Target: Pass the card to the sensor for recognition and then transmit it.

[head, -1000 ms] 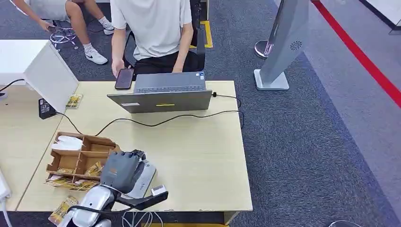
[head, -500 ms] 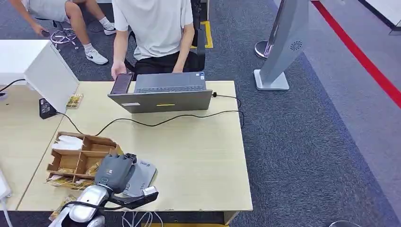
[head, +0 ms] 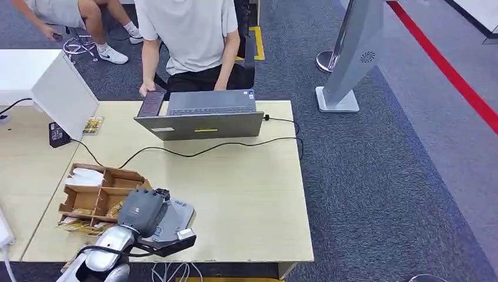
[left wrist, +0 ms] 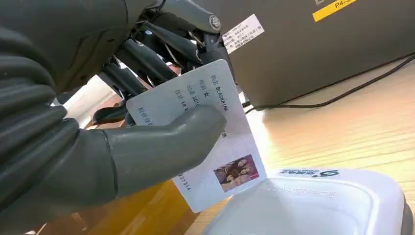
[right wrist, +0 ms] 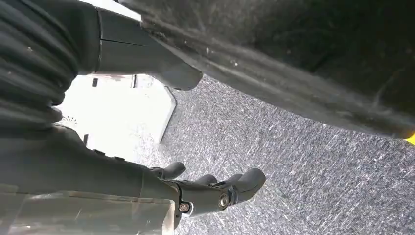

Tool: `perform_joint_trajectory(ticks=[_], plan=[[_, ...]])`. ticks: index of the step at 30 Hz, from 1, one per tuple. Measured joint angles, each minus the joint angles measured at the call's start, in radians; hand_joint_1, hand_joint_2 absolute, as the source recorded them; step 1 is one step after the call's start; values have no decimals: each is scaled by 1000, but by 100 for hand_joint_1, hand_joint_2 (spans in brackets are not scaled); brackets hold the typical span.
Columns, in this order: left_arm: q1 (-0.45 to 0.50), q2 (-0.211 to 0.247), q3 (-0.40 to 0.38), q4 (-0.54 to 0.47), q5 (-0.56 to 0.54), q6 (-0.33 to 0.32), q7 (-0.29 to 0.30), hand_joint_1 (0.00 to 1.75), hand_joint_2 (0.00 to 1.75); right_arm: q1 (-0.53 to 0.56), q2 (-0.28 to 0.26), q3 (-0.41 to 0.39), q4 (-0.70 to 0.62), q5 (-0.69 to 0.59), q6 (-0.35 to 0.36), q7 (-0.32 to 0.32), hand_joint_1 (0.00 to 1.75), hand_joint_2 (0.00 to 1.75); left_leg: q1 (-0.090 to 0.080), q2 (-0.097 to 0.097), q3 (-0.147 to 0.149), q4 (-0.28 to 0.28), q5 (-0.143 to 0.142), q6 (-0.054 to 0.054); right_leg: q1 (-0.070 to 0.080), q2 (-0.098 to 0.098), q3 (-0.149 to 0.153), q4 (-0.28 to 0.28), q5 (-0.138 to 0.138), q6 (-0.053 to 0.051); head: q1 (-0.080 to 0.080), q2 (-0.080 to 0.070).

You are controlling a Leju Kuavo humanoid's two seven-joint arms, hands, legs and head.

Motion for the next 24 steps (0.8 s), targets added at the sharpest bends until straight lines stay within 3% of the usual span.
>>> perform_joint_trajectory(ticks=[5,8,10,13,15,17,20,24], plan=[[-3,0,0,3,0,7,0,175,175,0,0,0,0,0,0,0,0,175,0,0,0,0,0,0,0,0,0,0,0,0,0,0],[-1,-8,1,1,-23,76,5,175,175,0,0,0,0,0,0,-3,0,175,0,0,0,0,0,0,0,0,-1,0,0,0,0,0],[4,-21,14,-30,-55,195,6,175,175,0,0,0,0,2,-1,-3,0,175,0,0,-1,0,1,0,0,0,-1,0,0,0,0,0],[6,-45,61,-134,-161,519,-33,175,175,-2,0,10,-1,38,3,-2,0,175,0,0,-1,0,1,0,0,0,-1,0,0,0,0,0],[3,-58,105,-202,-208,634,-61,175,175,-4,0,23,-1,61,11,-4,0,175,0,0,-1,0,1,0,0,0,-1,0,0,0,0,0],[-16,-63,156,-248,-217,676,-89,175,175,-4,0,36,-2,78,18,-16,0,175,0,0,-1,0,1,0,0,0,-1,0,0,0,0,0],[-67,-77,243,-290,-216,682,-158,175,175,-4,-6,53,-2,92,32,-40,0,175,1,0,-1,0,1,0,0,-1,-1,0,0,0,0,0],[-152,-109,317,-289,-212,682,-181,175,175,-5,-9,65,-2,95,39,-40,0,175,1,0,-1,0,2,-1,1,-1,-1,0,2,-1,0,0]])
